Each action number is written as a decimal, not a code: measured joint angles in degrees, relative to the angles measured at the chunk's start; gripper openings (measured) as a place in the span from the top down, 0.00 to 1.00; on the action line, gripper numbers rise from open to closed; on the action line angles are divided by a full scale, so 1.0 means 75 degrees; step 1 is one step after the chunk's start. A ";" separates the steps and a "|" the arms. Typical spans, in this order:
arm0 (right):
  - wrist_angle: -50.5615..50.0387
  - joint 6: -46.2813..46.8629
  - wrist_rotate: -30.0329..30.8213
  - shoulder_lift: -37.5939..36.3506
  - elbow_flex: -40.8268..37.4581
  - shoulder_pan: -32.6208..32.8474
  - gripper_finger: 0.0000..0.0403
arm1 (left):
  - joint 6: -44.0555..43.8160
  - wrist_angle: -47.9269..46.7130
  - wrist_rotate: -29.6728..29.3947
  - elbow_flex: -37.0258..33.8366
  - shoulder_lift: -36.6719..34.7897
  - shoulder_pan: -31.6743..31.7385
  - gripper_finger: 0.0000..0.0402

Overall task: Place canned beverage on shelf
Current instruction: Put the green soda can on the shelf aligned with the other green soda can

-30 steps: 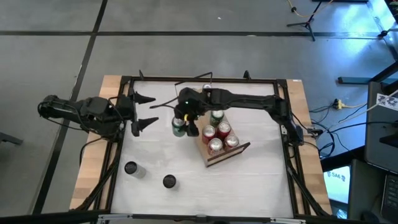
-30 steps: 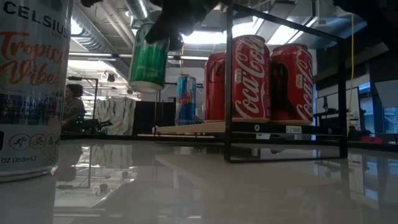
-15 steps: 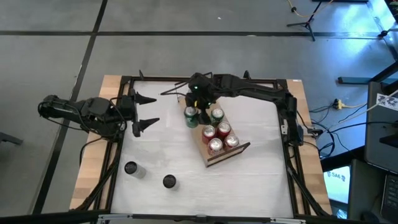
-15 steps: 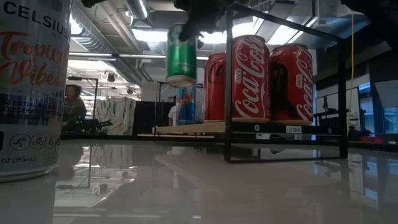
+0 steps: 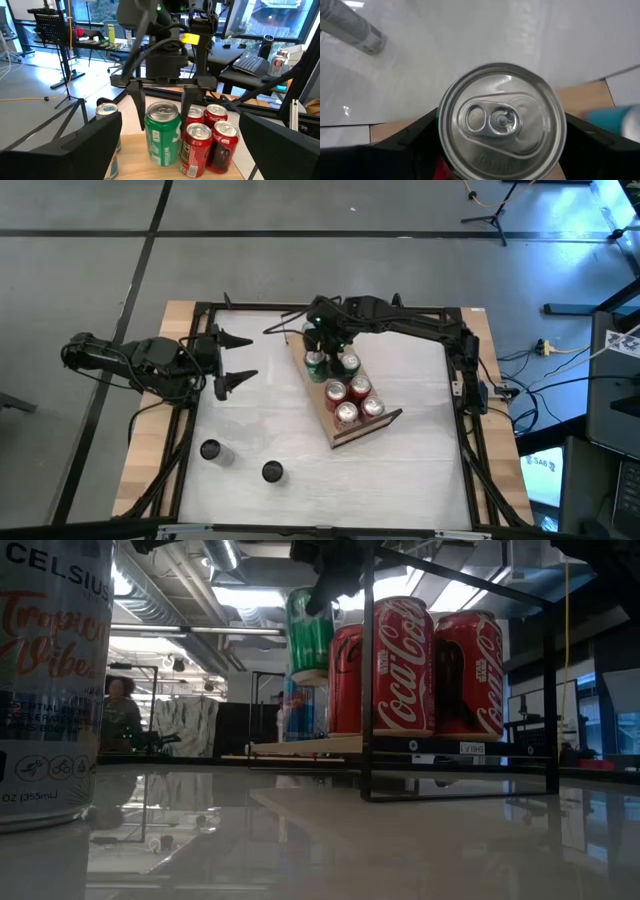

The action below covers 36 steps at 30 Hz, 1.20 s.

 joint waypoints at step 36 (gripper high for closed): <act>0.1186 0.0886 0.0754 -0.0038 -0.1530 0.0100 0.24 | 0.0064 -0.0187 -0.0002 0.0000 0.0003 0.0000 0.02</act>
